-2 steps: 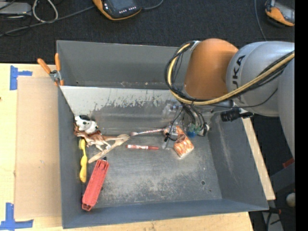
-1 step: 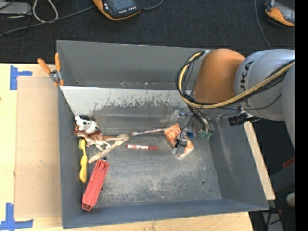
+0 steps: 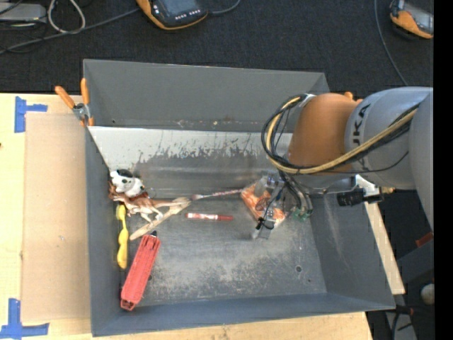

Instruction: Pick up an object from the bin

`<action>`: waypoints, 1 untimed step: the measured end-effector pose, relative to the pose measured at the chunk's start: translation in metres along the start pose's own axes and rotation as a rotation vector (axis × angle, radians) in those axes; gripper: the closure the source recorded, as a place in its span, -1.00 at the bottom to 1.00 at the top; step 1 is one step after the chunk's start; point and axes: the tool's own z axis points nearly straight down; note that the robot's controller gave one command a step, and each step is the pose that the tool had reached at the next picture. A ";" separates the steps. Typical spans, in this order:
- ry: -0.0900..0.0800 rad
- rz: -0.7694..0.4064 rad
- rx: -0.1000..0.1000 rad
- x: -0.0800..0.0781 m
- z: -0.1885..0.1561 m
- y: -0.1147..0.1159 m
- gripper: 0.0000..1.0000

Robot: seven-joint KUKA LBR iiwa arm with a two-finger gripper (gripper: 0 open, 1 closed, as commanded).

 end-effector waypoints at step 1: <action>0.002 0.119 0.003 -0.004 0.019 -0.009 -1.00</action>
Offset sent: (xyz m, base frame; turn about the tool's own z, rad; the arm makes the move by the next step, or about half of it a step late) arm 0.0044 -0.0232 -0.0251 -0.0107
